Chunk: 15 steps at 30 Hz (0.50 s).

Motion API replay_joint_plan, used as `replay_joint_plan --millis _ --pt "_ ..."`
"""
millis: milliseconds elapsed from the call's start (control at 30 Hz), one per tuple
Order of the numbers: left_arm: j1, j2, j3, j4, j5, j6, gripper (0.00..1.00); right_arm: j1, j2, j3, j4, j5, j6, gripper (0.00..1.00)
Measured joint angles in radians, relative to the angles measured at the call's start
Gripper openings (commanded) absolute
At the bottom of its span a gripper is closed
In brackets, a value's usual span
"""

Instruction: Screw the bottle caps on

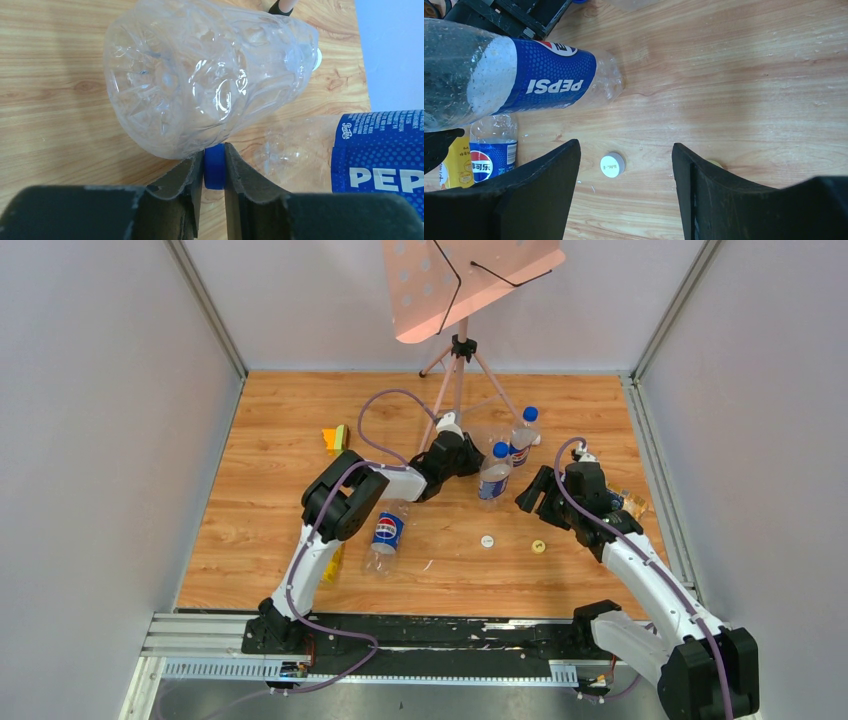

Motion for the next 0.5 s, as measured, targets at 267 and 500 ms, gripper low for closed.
replay_joint_plan --millis 267,500 --pt "0.000 -0.012 -0.024 0.009 0.005 0.000 0.13 0.000 0.000 0.011 -0.005 -0.002 0.002 0.68" --pt "0.000 -0.156 -0.158 -0.105 -0.003 0.064 0.05 0.000 -0.040 0.013 -0.019 -0.002 0.002 0.68"
